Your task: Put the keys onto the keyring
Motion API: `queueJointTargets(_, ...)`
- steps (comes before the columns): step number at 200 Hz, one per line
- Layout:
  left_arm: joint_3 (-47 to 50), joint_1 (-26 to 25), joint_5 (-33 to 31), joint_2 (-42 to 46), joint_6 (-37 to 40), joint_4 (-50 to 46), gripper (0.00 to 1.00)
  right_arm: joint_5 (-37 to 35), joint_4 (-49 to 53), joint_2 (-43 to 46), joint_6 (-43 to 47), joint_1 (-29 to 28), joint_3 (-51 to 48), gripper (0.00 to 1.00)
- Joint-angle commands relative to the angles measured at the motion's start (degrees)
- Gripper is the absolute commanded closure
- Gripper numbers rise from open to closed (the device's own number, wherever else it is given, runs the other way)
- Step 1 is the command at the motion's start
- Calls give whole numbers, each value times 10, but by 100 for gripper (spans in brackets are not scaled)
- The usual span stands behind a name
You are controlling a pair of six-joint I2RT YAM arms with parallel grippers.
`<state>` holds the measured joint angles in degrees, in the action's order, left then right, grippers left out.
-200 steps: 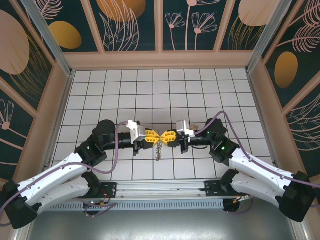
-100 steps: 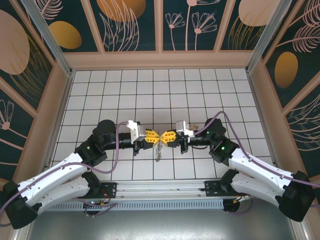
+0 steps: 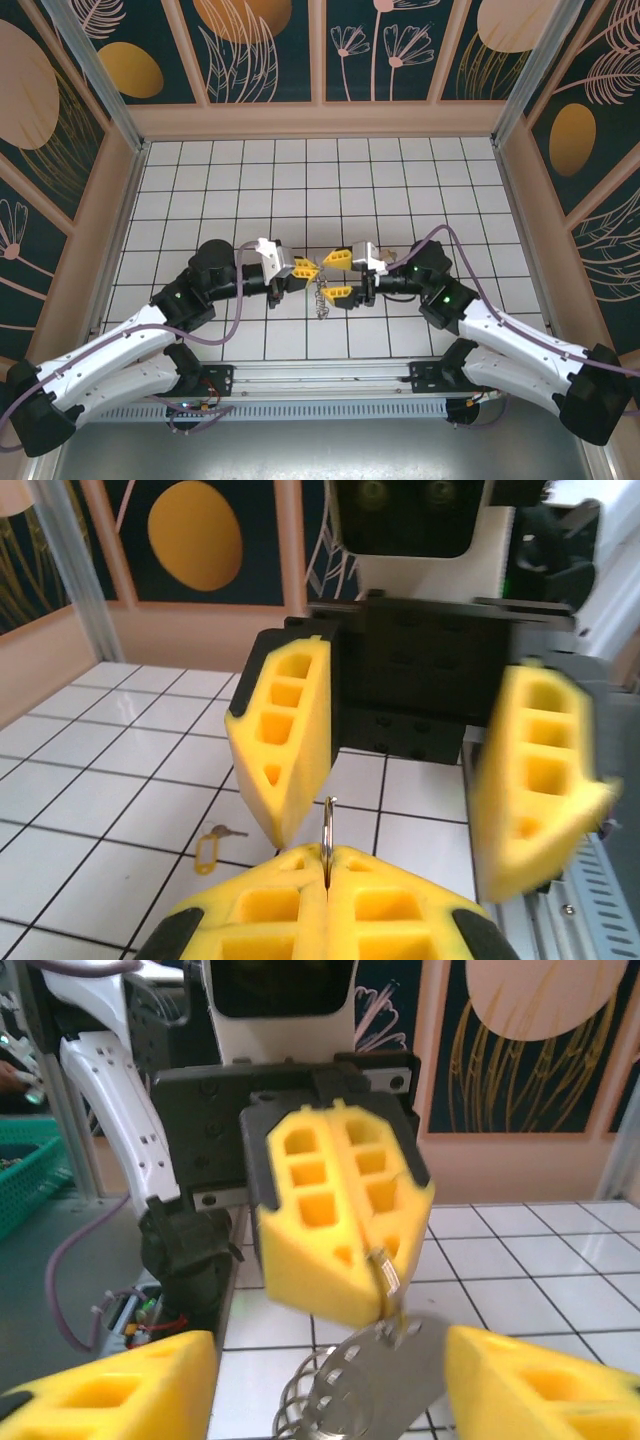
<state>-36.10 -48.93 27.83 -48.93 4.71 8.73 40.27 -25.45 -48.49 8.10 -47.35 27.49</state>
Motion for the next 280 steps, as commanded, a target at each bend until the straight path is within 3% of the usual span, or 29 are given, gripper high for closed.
queueJointTargets(1, -3, -2, -39, -1, 2, 17, 100, -57, 16, 64, -43, -1, -25, 28)
queueJointTargets(37, 17, -2, -44, -7, -19, 43, 100, -126, 115, 132, -104, 40, -14, 20)
queueJointTargets(55, 35, -2, -53, -3, -36, 62, 100, -206, 195, 129, -125, 74, 13, 20)
queueJointTargets(94, 57, -2, -138, 10, -52, 52, 100, -299, 319, 73, -157, 143, 69, 22)
queueJointTargets(128, 100, -2, -130, 45, -81, 108, 100, -390, 407, -39, -166, 196, 122, 26)
queueJointTargets(151, 110, -2, -127, 48, -81, 121, 100, -382, 436, -114, -151, 230, 154, 9)
queueJointTargets(178, 105, -2, -122, 24, -87, 121, 100, -372, 446, -159, -127, 266, 178, 7)
queueJointTargets(210, 112, -2, -98, 16, -95, 152, 100, -303, 449, -216, -93, 332, 182, 19)
queueJointTargets(244, 119, -2, -77, 22, -92, 169, 100, -285, 452, -294, -68, 345, 192, 33)
queueJointTargets(280, 127, -2, -38, 3, -105, 194, 100, -277, 432, -348, -46, 349, 201, 41)
